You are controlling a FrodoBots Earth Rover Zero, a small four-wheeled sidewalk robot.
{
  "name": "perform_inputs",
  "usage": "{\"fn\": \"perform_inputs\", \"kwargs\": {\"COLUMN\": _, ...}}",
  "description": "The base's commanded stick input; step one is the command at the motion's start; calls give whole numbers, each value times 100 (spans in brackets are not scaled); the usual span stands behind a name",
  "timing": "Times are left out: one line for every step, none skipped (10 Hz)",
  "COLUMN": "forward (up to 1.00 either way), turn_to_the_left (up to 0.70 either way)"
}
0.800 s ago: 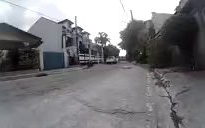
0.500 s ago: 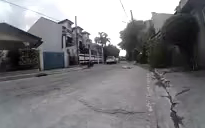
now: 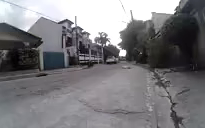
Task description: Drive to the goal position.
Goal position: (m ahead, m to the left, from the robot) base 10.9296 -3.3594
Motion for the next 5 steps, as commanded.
{"fn": "perform_inputs", "kwargs": {"forward": 70, "turn_to_the_left": 0}}
{"fn": "perform_inputs", "kwargs": {"forward": 70, "turn_to_the_left": 0}}
{"fn": "perform_inputs", "kwargs": {"forward": 70, "turn_to_the_left": 0}}
{"fn": "perform_inputs", "kwargs": {"forward": 70, "turn_to_the_left": 0}}
{"fn": "perform_inputs", "kwargs": {"forward": 70, "turn_to_the_left": 0}}
